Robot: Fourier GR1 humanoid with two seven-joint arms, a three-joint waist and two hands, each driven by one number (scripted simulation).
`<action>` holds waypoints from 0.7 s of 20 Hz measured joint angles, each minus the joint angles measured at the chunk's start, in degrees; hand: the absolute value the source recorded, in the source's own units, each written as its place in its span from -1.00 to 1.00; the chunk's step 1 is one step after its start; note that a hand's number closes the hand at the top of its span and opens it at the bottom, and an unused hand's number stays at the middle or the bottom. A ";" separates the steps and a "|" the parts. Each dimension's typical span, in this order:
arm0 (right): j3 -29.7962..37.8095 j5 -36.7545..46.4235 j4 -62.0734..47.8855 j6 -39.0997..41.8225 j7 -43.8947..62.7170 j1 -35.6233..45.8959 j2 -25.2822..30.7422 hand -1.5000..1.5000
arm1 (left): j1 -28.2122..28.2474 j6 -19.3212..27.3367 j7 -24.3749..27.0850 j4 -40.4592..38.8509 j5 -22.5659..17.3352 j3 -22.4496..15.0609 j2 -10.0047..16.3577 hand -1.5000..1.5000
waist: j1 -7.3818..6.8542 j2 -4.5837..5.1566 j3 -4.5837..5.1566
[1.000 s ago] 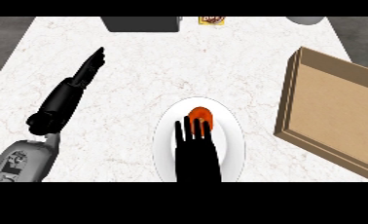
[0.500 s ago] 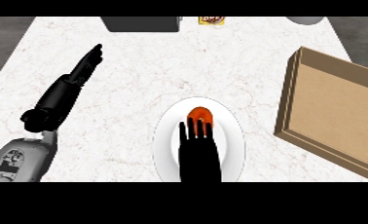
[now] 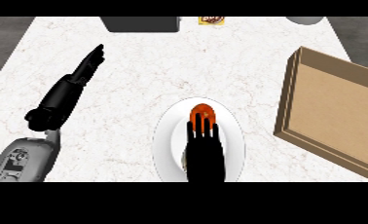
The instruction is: Pick the cupcake from the plate and place it in the cardboard box
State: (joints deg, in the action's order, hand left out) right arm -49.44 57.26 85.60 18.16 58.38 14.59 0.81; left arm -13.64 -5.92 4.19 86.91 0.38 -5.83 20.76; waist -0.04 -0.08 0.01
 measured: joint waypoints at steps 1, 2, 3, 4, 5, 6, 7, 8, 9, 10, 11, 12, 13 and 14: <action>0.55 0.30 0.13 0.24 -0.53 -0.45 -0.04 -1.00 | 0.27 -0.43 -0.13 0.34 0.12 0.34 -0.03 0.00 | 0.00 -0.01 0.00; -0.36 -0.11 -0.23 -0.18 -0.41 -0.43 -0.11 1.00 | 0.51 -0.42 -0.29 0.76 0.57 0.38 -0.44 0.00 | -0.05 -0.03 0.00; -0.53 0.02 -0.66 -0.40 -0.79 -0.23 -0.23 1.00 | 0.36 -0.79 -0.42 0.91 0.82 0.79 -0.53 0.00 | -0.07 -0.12 0.01; -0.18 0.68 -1.20 -0.71 -2.34 -0.12 -0.17 1.00 | 0.50 -0.88 -1.14 1.68 1.05 0.98 -0.83 0.00 | -0.09 -0.21 0.02; -0.24 1.45 -1.83 -1.38 -3.52 -0.05 -0.28 1.00 | 1.16 -1.02 -0.59 1.56 1.49 1.05 -1.12 0.00 | -0.08 -0.30 0.04; -0.71 2.27 -2.20 -2.21 -4.24 -0.08 -0.37 1.00 | 1.36 -1.27 -0.14 1.31 1.76 1.30 -1.41 0.00 | -0.07 -0.36 0.06; -0.70 3.09 -2.61 -2.58 -5.38 0.34 -0.25 1.00 | 1.44 -1.71 0.72 0.63 1.79 1.70 -1.47 0.00 | -0.06 -0.41 0.06; -1.04 3.55 -3.02 -3.00 -5.68 1.20 -0.35 1.00 | 1.24 -1.78 0.54 0.80 2.13 1.68 -1.82 0.00 | -0.08 -0.43 0.07; -1.57 4.70 -3.01 -3.97 -6.50 0.79 0.05 1.00 | 1.27 -2.25 -0.01 1.35 2.05 2.09 -1.58 0.00 | -0.08 -0.48 0.06; -1.50 5.82 -3.18 -4.86 -7.40 0.76 0.28 1.00 | 1.44 -2.50 0.11 1.38 2.18 2.35 -1.75 0.00 | -0.08 -0.51 0.05; -2.20 6.80 -3.54 -5.81 -7.24 1.02 0.08 1.00 | 1.45 -2.89 -0.06 1.52 2.19 2.68 -1.74 0.00 | -0.09 -0.50 0.06; -2.77 7.46 -4.00 -6.42 -7.20 1.41 -0.11 1.00 | 1.28 -2.83 -0.15 1.43 2.62 2.53 -2.29 0.00 | -0.09 -0.50 0.05; -2.64 8.50 -4.68 -7.70 -8.17 1.43 0.04 1.00 | 1.77 -3.24 0.30 1.45 2.65 2.86 -2.24 0.00 | -0.11 -0.55 0.05; -2.59 8.31 -3.44 -7.82 -10.14 1.24 1.42 1.00 | 1.88 -3.43 0.67 1.10 2.76 3.13 -2.15 0.00 | -0.07 -0.53 0.04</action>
State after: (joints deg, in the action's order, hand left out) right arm -52.03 65.57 82.16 10.33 48.24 15.83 2.23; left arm -11.76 -9.35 4.86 88.01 3.14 -2.70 18.60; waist -0.11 -0.60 0.04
